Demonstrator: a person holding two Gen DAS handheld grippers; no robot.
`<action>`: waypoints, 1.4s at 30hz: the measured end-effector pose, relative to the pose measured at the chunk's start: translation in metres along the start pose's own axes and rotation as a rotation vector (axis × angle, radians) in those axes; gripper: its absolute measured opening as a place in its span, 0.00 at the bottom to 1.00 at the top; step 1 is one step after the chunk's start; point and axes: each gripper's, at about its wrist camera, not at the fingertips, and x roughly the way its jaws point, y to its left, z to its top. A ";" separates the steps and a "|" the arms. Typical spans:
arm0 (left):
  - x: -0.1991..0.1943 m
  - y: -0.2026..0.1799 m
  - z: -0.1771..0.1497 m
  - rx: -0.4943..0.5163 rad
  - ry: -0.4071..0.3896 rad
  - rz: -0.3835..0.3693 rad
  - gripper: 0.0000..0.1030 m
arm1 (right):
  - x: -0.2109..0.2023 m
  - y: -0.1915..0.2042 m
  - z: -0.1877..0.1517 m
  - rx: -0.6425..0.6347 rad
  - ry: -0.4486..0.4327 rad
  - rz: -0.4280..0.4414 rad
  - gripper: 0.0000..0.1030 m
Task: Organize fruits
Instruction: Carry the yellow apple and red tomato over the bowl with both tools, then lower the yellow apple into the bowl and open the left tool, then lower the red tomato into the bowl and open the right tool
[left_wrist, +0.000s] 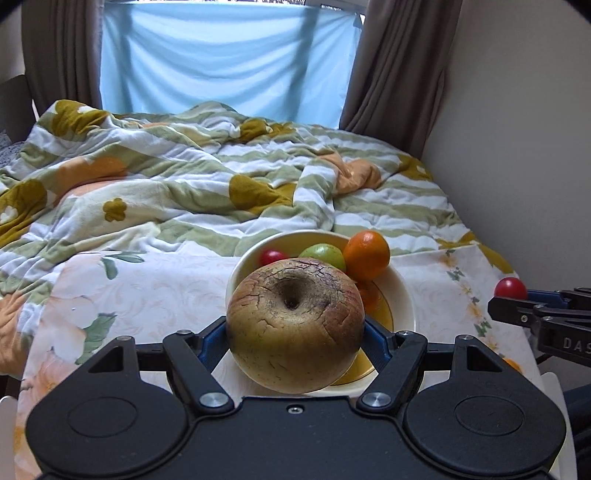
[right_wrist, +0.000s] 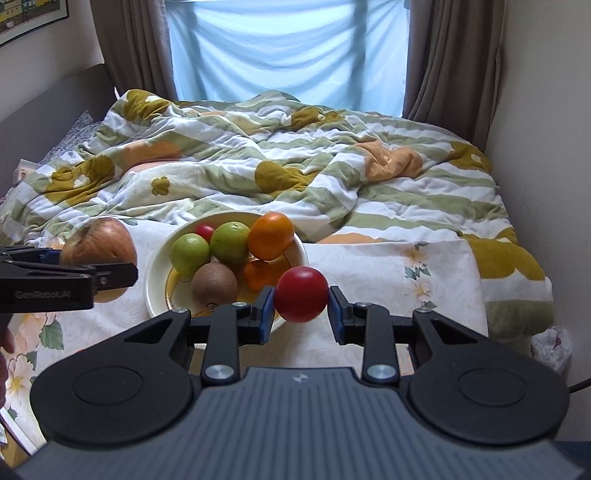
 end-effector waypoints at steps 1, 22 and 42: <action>0.006 0.001 0.000 0.005 0.008 0.001 0.75 | 0.003 -0.001 0.000 0.005 0.006 -0.004 0.44; 0.050 -0.004 -0.005 0.111 0.042 0.041 1.00 | 0.035 -0.011 -0.006 0.079 0.072 -0.054 0.44; -0.011 0.011 -0.017 0.106 -0.009 0.083 1.00 | 0.060 0.016 0.002 0.016 0.082 0.030 0.44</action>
